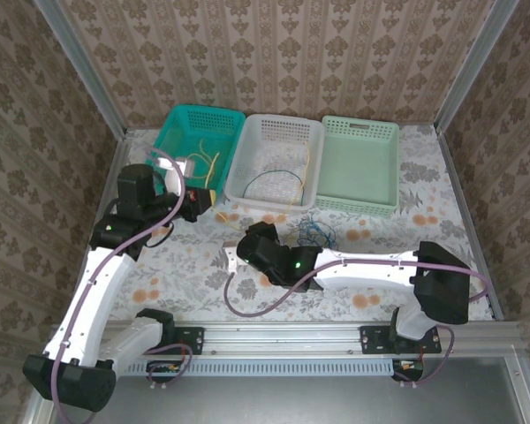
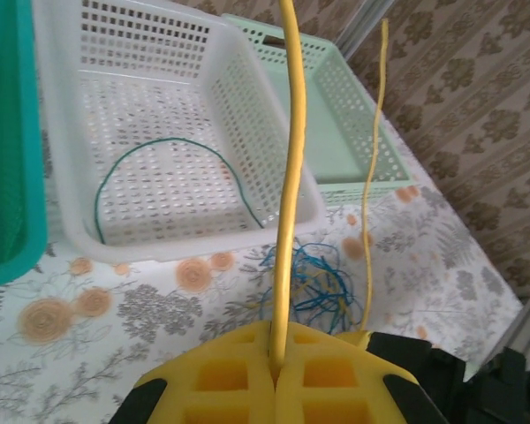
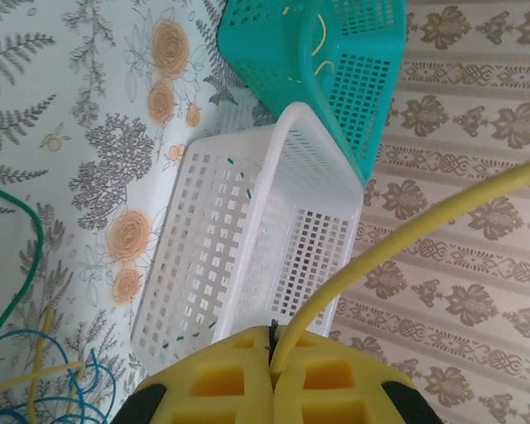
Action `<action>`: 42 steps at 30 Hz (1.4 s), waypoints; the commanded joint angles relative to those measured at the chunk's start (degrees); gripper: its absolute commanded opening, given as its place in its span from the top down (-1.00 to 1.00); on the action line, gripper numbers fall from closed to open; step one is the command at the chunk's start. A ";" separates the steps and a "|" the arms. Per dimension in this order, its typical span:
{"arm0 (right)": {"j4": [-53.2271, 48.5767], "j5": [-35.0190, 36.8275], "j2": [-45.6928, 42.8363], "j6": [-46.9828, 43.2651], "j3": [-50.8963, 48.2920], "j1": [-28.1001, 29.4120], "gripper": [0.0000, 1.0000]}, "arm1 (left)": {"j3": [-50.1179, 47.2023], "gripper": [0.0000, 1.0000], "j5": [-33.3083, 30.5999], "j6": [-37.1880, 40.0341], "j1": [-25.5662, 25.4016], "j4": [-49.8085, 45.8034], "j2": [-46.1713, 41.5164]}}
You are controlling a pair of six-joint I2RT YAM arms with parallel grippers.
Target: Untangle the cables
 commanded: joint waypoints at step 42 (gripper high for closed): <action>8.28 -14.40 41.08 17.70 54.36 -20.23 -0.64 | -16.22 1.00 -23.54 -11.71 20.00 49.09 13.71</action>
